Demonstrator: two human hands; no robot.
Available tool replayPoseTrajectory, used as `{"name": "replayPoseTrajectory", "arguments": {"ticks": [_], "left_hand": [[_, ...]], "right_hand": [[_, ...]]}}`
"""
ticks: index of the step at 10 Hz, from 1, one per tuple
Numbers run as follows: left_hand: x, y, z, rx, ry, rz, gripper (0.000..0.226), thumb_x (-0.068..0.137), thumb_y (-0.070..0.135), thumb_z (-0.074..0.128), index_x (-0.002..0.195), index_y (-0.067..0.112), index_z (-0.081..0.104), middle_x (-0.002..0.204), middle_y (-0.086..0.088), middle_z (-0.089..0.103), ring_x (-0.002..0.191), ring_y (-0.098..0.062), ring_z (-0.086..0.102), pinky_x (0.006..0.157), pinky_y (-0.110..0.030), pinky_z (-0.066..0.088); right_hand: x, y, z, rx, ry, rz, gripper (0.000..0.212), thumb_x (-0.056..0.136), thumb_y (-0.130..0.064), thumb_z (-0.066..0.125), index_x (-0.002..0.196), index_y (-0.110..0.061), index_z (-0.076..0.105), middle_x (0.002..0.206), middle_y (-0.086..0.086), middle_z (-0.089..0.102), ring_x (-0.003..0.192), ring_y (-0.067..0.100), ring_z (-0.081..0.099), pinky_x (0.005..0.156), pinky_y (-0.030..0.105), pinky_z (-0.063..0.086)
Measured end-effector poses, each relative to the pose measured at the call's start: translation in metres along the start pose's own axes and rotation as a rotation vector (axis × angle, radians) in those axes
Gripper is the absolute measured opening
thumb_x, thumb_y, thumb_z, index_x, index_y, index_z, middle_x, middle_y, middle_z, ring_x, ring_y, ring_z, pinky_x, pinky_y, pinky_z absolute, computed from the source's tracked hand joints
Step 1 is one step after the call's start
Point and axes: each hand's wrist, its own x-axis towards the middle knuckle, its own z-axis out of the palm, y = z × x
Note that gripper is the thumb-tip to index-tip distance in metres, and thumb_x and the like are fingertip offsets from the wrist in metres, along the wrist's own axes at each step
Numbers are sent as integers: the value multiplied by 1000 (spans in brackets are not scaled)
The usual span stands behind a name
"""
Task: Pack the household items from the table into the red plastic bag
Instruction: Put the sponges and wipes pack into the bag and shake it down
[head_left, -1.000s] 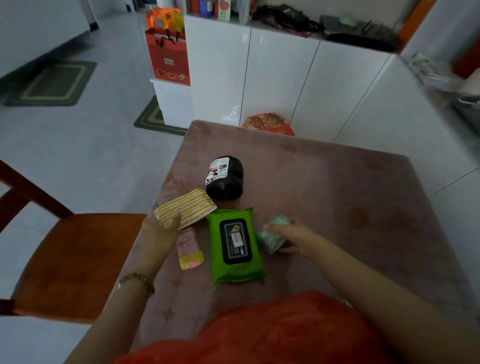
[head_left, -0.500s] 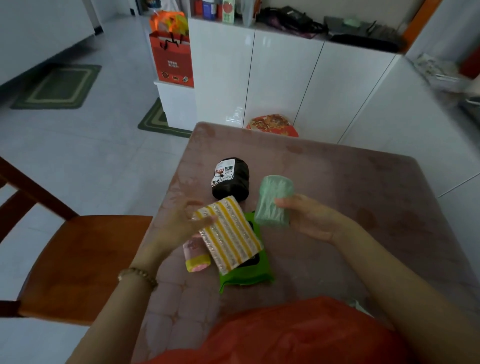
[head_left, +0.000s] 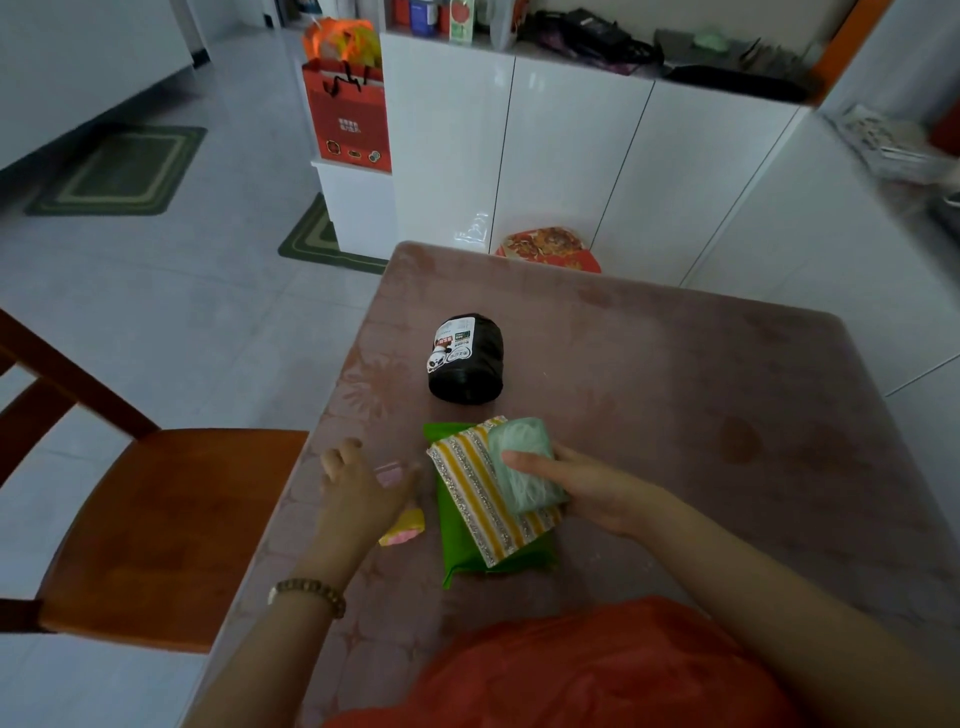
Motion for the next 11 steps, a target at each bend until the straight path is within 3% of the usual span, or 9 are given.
{"name": "replayPoseTrajectory", "arguments": {"ticks": [2, 3, 4, 6, 7, 8, 9, 10, 11], "left_hand": [[-4, -6, 1, -69, -156, -5, 62, 78, 36, 71, 123, 6, 42, 120, -19, 52, 93, -32, 59, 71, -31, 48], [-4, 5, -16, -435, -187, -111, 46, 82, 31, 68, 114, 10, 42, 116, -15, 51, 86, -24, 59, 69, -43, 58], [-13, 25, -43, -649, -236, -100, 40, 88, 35, 59, 116, 10, 44, 109, -10, 54, 80, -18, 62, 51, -29, 58], [-57, 80, -92, -924, -541, 88, 28, 95, 23, 45, 117, 7, 54, 106, -18, 68, 78, -17, 71, 60, -25, 57], [-95, 112, -99, -1004, -593, 260, 33, 100, 25, 35, 113, 27, 65, 106, -10, 71, 91, -21, 69, 67, -30, 59], [-129, 125, -98, -1043, -493, 318, 46, 102, 28, 33, 83, 46, 71, 95, 1, 74, 96, -22, 68, 84, -45, 56], [-149, 125, -97, -998, -398, 294, 27, 80, 37, 55, 101, 24, 66, 115, -18, 65, 115, -38, 58, 99, -60, 43], [-165, 128, -102, -947, -450, 337, 29, 82, 35, 51, 107, 23, 59, 115, -6, 65, 114, -27, 59, 98, -45, 47], [-180, 129, -111, -741, -447, 342, 31, 98, 11, 40, 128, 10, 50, 129, -16, 56, 121, -29, 53, 105, -46, 41]], "right_hand": [[-4, -4, 2, -17, -32, 32, 64, 68, -46, 75, 123, -21, 54, 117, 5, 67, 109, 24, 64, 98, 42, 49], [-11, -10, -13, 157, -36, 64, 67, 57, -46, 82, 113, -15, 62, 100, 6, 72, 90, 21, 69, 85, 38, 55], [-29, -25, -30, 435, -118, 55, 64, 42, -37, 91, 95, -10, 71, 92, 11, 72, 82, 24, 70, 76, 38, 58], [-85, -71, -18, 700, -351, -193, 84, 56, -33, 84, 131, -13, 52, 122, 12, 60, 112, 29, 59, 103, 54, 41], [-113, -76, 13, 731, -457, -266, 86, 60, -34, 80, 136, -16, 44, 123, 11, 57, 113, 28, 55, 103, 51, 40], [-137, -70, 34, 744, -499, -318, 79, 64, -37, 76, 134, -17, 45, 124, 10, 55, 117, 27, 50, 107, 50, 34], [-160, -66, 43, 745, -517, -375, 84, 71, -41, 67, 145, -19, 34, 139, 10, 42, 128, 30, 40, 110, 55, 27], [-177, -61, 52, 774, -530, -433, 81, 78, -46, 52, 149, -19, 24, 146, 10, 31, 135, 30, 29, 114, 57, 18], [-199, -63, 59, 796, -501, -476, 61, 79, -45, 47, 135, -21, 40, 131, 8, 45, 123, 28, 42, 108, 53, 28]]}}
